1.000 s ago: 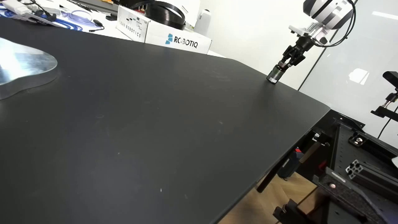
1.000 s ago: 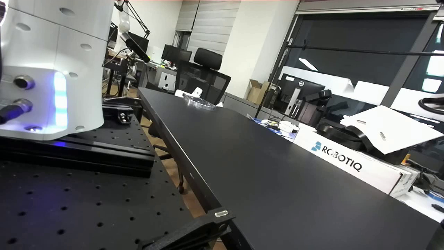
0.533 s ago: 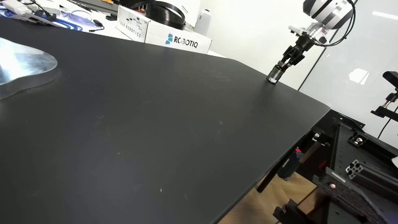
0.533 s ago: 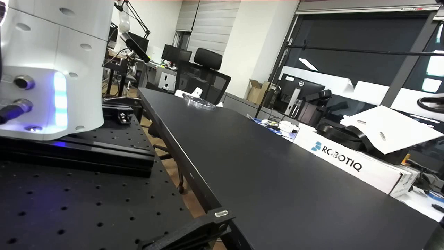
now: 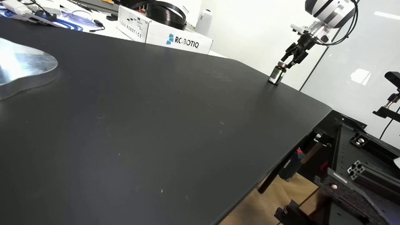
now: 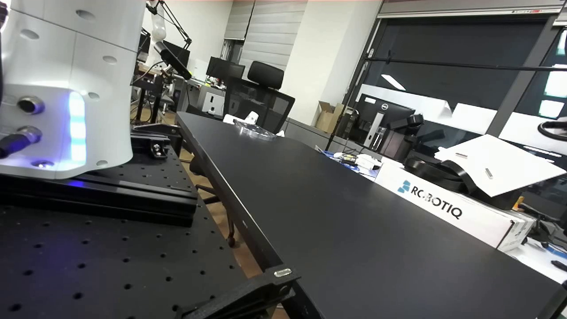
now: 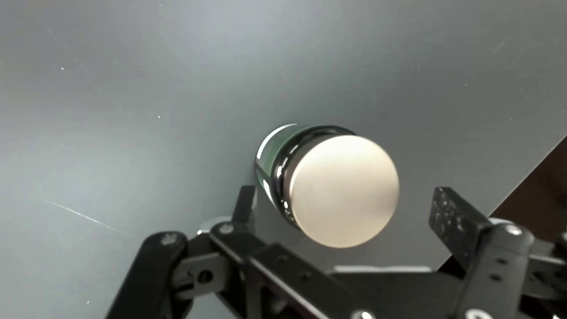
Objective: Pick the bottle and move it to the right on the table
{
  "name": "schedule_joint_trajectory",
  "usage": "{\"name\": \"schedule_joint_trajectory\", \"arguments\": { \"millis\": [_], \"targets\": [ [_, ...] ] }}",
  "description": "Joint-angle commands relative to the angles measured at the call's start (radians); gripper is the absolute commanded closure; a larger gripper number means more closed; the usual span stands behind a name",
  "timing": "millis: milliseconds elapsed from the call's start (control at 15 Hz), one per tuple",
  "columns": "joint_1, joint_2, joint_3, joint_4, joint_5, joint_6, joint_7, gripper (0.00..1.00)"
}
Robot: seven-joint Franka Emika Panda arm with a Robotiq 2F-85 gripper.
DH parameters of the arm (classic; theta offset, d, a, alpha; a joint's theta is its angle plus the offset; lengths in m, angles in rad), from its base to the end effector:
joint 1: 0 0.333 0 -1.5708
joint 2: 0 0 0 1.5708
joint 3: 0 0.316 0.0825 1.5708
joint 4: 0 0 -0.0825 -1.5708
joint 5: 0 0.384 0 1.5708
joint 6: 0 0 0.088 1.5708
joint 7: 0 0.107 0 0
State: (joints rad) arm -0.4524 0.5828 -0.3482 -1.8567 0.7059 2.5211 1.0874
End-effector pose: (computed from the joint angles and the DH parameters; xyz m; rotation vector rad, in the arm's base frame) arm 0.4610 -0.4614 0.2319 -1.0712 2.6525 -0.1563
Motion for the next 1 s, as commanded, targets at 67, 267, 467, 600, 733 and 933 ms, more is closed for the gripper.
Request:
{"name": "schedule_joint_trajectory", "arguments": {
  "millis": [67, 267, 467, 600, 733, 933],
  "targets": [
    [0.003, -0.059, -0.001, -0.029, 0.007, 0.013, 0.014, 0.00],
    [0.001, -0.100, 0.002, -0.058, 0.014, 0.032, -0.006, 0.00],
    [0.001, -0.130, 0.001, -0.081, 0.011, 0.034, -0.017, 0.00],
    [0.001, -0.136, -0.001, -0.088, 0.010, 0.031, -0.018, 0.00],
    [0.001, -0.107, -0.003, -0.058, -0.003, 0.019, -0.009, 0.00],
    [0.001, -0.108, -0.003, -0.069, -0.003, 0.019, -0.013, 0.00]
  ]
}}
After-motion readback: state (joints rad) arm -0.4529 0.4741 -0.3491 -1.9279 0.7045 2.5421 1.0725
